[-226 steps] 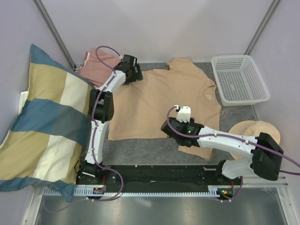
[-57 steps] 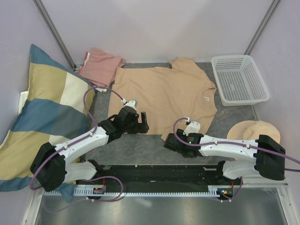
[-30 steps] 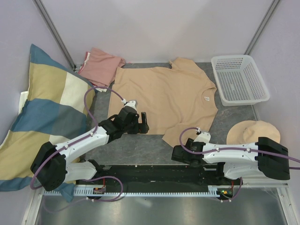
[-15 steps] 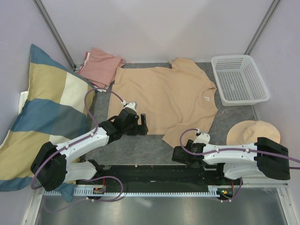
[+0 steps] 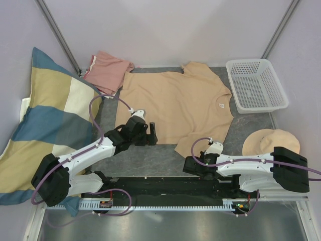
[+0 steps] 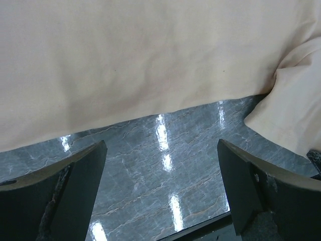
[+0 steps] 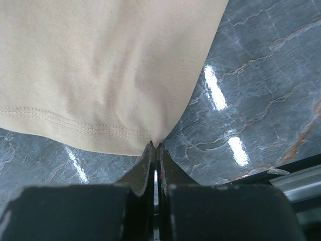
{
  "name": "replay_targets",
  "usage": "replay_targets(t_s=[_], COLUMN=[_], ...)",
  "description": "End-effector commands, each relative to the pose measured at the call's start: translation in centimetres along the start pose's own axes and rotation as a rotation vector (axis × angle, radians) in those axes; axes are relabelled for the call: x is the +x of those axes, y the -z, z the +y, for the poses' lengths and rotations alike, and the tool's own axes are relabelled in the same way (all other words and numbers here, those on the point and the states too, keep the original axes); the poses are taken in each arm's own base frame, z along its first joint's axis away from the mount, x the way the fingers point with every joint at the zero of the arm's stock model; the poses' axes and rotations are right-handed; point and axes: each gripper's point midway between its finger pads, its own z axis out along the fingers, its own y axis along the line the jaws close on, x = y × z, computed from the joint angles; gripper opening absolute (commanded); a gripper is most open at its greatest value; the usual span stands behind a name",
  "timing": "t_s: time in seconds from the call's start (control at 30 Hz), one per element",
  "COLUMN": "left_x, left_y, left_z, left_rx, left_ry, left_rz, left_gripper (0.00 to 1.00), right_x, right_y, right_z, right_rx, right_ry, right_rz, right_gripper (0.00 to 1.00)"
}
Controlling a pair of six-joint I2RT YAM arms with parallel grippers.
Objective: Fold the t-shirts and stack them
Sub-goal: Grap the side of the flattened tshirt closest away from the robot with both arms
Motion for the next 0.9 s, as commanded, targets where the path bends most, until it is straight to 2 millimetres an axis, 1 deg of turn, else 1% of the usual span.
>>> replay_targets(t_s=[0.0,0.03,0.1,0.13,0.17,0.23,0.27,0.3,0.37,0.4,0.47,0.5,0.53,0.57,0.6,0.67,0.7,0.8,0.87], left_x=[-0.5,0.0,0.3,1.4,1.2,2.1,2.1,2.2,2.1,2.1,1.8,1.6,1.4,0.8,0.9,0.0,0.1,-0.5,-0.8], left_y=[1.1,1.6,2.2,2.5,3.1,3.9,4.4,4.6,5.0,5.0,5.1,5.2,5.2,5.3,5.1,4.8,4.4,3.7,3.5], left_z=[1.6,2.9,4.2,5.2,5.6,7.8,8.5,9.7,10.9,12.1,13.4,14.6,15.0,15.6,16.1,16.2,16.3,16.0,16.2], left_rx=[-0.078,-0.136,-0.195,-0.238,-0.245,-0.342,-0.364,-0.403,-0.429,-0.457,-0.485,-0.510,-0.517,-0.534,-0.556,-0.556,-0.564,-0.554,-0.562], left_ry=[0.021,0.056,0.096,0.127,0.151,0.203,0.223,0.254,0.308,0.358,0.403,0.453,0.454,0.478,0.482,0.487,0.485,0.489,0.492], left_rz=[-0.030,-0.020,-0.029,-0.010,-0.032,-0.043,-0.058,-0.068,-0.076,-0.076,-0.088,-0.090,-0.091,-0.106,-0.096,-0.100,-0.083,-0.088,-0.097], left_gripper=[1.00,1.00,1.00,1.00,1.00,1.00,1.00,1.00,1.00,1.00,0.99,0.98,0.94,0.92,0.90,0.88,0.88,0.86,0.81], right_x=[2.3,2.3,2.2,2.1,2.1,2.1,2.1,2.2,2.2,2.2,2.2,2.2,2.2,2.2,2.1,2.0,2.0,1.7,1.6], right_y=[-0.7,-0.8,-0.7,-0.7,-0.7,-0.7,-0.7,-0.7,-0.8,-0.9,-1.0,-1.0,-1.0,-1.1,-1.1,-1.1,-1.1,-1.2,-1.3], right_z=[0.1,0.2,0.5,0.7,0.8,1.0,1.2,1.2,1.4,1.5,1.7,1.9,2.0,2.0,2.1,2.2,2.2,2.1,1.9], right_rx=[-0.004,-0.007,-0.012,-0.015,-0.017,-0.025,-0.030,-0.031,-0.039,-0.038,-0.046,-0.049,-0.052,-0.052,-0.054,-0.057,-0.058,-0.056,-0.056], right_ry=[-0.008,-0.006,0.011,0.016,0.021,0.034,0.035,0.048,0.053,0.056,0.070,0.074,0.081,0.084,0.083,0.087,0.087,0.090,0.083], right_rz=[0.081,0.078,0.073,0.071,0.069,0.069,0.068,0.070,0.075,0.074,0.081,0.082,0.086,0.084,0.084,0.086,0.086,0.087,0.089], right_gripper=[0.00,0.00,0.00,0.00,0.00,0.00,0.00,0.00,0.00,0.00,0.00,0.00,0.00,0.00,0.00,0.00,0.00,0.00,0.00])
